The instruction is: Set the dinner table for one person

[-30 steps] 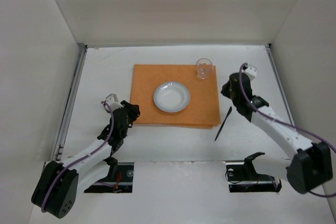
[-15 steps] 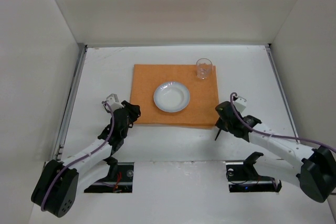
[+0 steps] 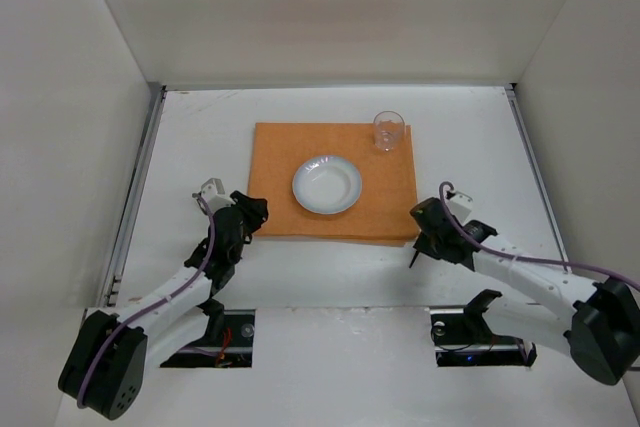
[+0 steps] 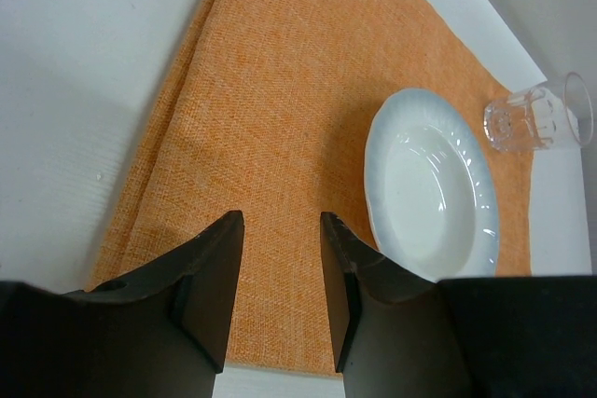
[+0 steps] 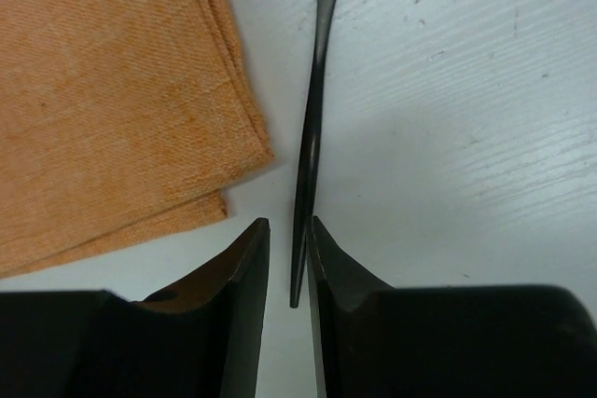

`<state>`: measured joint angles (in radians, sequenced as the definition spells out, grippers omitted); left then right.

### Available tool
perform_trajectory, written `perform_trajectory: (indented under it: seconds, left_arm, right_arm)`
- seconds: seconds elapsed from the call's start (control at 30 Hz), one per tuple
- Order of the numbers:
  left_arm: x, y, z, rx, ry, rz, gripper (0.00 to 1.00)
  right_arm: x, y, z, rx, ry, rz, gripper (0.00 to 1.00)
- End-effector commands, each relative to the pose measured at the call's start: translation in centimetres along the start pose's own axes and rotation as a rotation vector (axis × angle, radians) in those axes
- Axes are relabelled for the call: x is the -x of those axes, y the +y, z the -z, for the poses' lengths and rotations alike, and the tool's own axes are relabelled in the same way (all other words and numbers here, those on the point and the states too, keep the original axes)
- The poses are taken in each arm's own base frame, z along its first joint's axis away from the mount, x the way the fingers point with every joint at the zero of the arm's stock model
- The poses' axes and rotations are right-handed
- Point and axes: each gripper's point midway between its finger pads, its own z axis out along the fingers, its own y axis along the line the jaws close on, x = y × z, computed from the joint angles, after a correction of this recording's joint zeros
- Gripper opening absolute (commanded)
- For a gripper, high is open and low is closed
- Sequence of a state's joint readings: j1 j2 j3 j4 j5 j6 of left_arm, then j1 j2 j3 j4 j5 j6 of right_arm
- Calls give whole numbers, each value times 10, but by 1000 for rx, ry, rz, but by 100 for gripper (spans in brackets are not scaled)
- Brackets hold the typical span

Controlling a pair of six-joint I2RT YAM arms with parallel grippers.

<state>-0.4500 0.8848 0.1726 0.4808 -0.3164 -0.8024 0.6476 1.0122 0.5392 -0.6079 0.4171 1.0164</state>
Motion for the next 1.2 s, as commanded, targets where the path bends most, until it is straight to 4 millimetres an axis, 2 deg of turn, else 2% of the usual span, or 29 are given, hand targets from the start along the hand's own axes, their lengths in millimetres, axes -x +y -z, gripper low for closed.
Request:
perform_trajectory:
  seconds: [0.0, 0.23, 0.5, 0.53, 0.67, 0.77, 1.0, 1.07, 1.17]
  left_arm:
    - [11, -13, 1, -44, -32, 35, 36]
    - [14, -13, 3, -49, -35, 47, 37]
    - [15, -9, 2, -37, -35, 60, 37]
    - [15, -9, 2, -38, -33, 61, 37]
    - [16, -6, 2, -33, -37, 59, 37]
    - [16, -5, 1, -30, -34, 63, 37]
    - [11, -6, 0, -28, -19, 57, 37]
    - [12, -7, 0, -29, -26, 58, 37]
    - [13, -5, -1, -25, -24, 60, 37]
  right_arm:
    - [-6, 0, -5, -32, 36, 26, 28]
    - [-10, 6, -17, -53, 59, 57, 28]
    - [-10, 6, -17, -53, 59, 57, 28]
    - [-9, 13, -24, -69, 78, 111, 17]
    - [-6, 13, -23, -55, 55, 82, 3]
    - [1, 10, -14, -28, 8, 30, 1]
    - [35, 0, 26, 8, -113, -11, 1]
    - [45, 5, 37, 35, -138, 18, 1]
    - [51, 30, 45, 114, -135, 131, 3]
